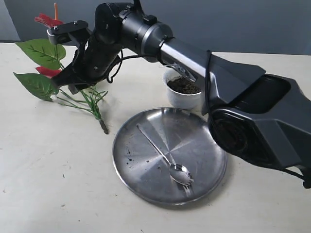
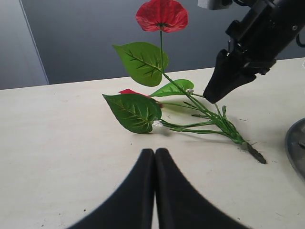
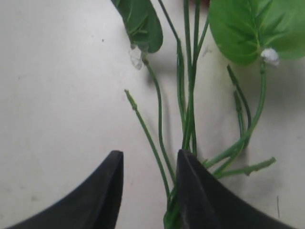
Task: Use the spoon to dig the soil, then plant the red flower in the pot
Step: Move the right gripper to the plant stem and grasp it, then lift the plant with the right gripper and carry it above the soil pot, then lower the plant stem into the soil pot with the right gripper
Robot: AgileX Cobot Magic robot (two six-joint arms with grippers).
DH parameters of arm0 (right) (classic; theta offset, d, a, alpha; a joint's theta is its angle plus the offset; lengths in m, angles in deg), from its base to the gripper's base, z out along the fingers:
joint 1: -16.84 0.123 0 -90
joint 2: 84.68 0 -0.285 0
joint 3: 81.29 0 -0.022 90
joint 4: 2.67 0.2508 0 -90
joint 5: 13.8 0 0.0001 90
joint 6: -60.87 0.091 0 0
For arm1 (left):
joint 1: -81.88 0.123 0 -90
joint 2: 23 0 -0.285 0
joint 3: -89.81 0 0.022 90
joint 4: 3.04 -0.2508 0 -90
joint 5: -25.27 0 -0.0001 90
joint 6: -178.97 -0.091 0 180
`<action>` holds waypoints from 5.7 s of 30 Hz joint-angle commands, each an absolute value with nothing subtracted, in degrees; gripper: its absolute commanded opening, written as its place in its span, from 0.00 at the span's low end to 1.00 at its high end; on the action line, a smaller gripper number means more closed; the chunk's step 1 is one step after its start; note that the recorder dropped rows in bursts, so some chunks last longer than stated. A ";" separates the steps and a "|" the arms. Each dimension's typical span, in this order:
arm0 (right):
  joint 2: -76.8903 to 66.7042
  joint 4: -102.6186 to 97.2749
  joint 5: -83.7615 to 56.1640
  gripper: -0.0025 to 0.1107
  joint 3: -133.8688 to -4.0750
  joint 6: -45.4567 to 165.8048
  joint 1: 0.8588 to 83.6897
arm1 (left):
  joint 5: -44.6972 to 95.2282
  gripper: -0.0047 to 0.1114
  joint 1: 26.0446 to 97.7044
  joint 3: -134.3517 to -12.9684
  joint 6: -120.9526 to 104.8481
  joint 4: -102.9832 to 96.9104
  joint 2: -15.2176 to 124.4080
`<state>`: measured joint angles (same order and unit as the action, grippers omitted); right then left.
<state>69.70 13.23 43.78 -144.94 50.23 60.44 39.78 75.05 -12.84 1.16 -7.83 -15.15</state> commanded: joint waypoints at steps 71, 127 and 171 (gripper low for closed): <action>44.00 2.31 44.41 0.02 -129.04 51.98 42.81 | 38.99 0.05 74.74 -12.97 1.41 -7.85 -15.22; 46.06 -25.25 -58.07 0.02 -64.36 69.68 35.63 | 38.99 0.05 74.74 -12.97 1.41 -7.85 -15.22; 40.68 -26.61 -53.77 0.02 -62.09 67.15 35.63 | 38.99 0.05 74.74 -12.97 1.41 -7.85 -15.22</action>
